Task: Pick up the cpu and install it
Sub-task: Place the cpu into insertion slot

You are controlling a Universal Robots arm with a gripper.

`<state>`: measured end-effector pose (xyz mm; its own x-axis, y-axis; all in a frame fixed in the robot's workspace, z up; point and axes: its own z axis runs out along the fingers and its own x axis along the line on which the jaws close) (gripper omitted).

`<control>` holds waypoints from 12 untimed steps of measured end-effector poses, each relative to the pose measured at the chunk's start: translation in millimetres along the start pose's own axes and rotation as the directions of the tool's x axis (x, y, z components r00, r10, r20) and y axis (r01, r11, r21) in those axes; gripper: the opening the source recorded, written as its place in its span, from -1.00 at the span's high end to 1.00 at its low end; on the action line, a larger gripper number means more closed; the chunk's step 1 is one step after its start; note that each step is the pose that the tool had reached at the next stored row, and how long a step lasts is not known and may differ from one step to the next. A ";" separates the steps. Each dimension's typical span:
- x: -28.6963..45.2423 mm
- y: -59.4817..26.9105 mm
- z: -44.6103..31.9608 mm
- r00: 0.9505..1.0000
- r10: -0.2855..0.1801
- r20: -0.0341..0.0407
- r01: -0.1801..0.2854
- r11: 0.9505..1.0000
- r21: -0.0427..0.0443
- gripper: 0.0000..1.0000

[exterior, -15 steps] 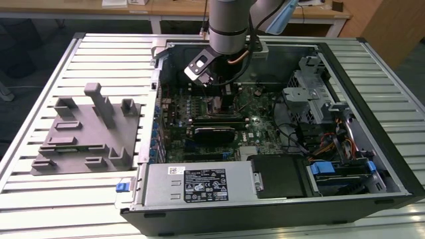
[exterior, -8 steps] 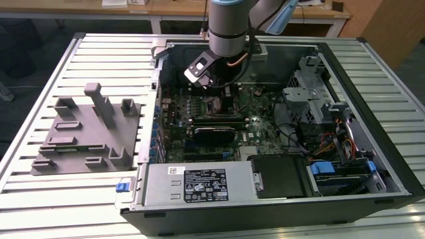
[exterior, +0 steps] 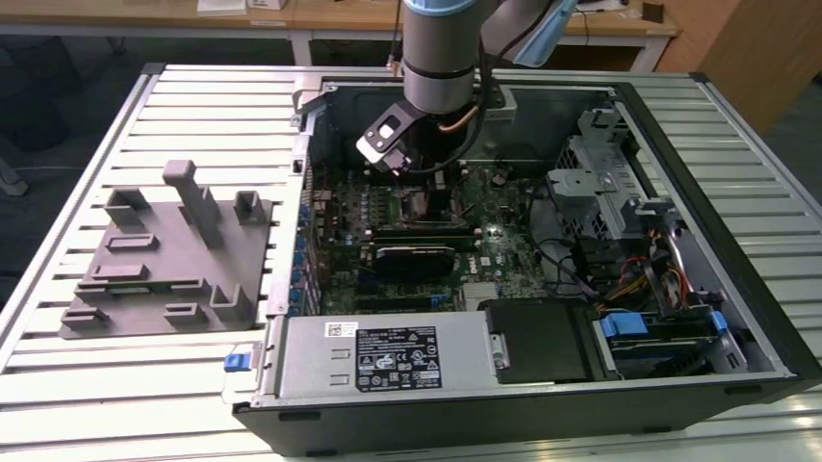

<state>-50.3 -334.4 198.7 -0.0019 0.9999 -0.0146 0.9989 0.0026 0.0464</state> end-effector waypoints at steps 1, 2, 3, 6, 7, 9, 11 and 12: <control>0.0 0.0 0.5 1.000 0.000 0.000 0.000 1.000 0.000 -0.05; 0.0 -0.1 1.0 1.000 0.000 0.000 0.000 1.000 0.000 -0.05; 0.0 -0.1 1.5 1.000 0.000 0.000 0.000 1.000 0.000 -0.05; 0.0 -0.1 3.0 1.000 0.000 0.000 0.000 1.000 0.000 -0.05; 0.0 -0.2 3.2 1.000 0.000 0.000 0.000 1.000 0.000 -0.05; 0.0 -0.2 3.2 1.000 0.000 0.000 0.000 1.000 0.000 -0.05; 0.0 -0.2 3.2 1.000 0.000 0.000 0.000 1.000 0.000 -0.05; 0.0 -0.2 3.3 1.000 0.000 0.000 0.000 1.000 0.000 -0.05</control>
<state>-50.3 -334.4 195.4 -0.0019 0.9999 -0.0151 0.9989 0.0026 0.0464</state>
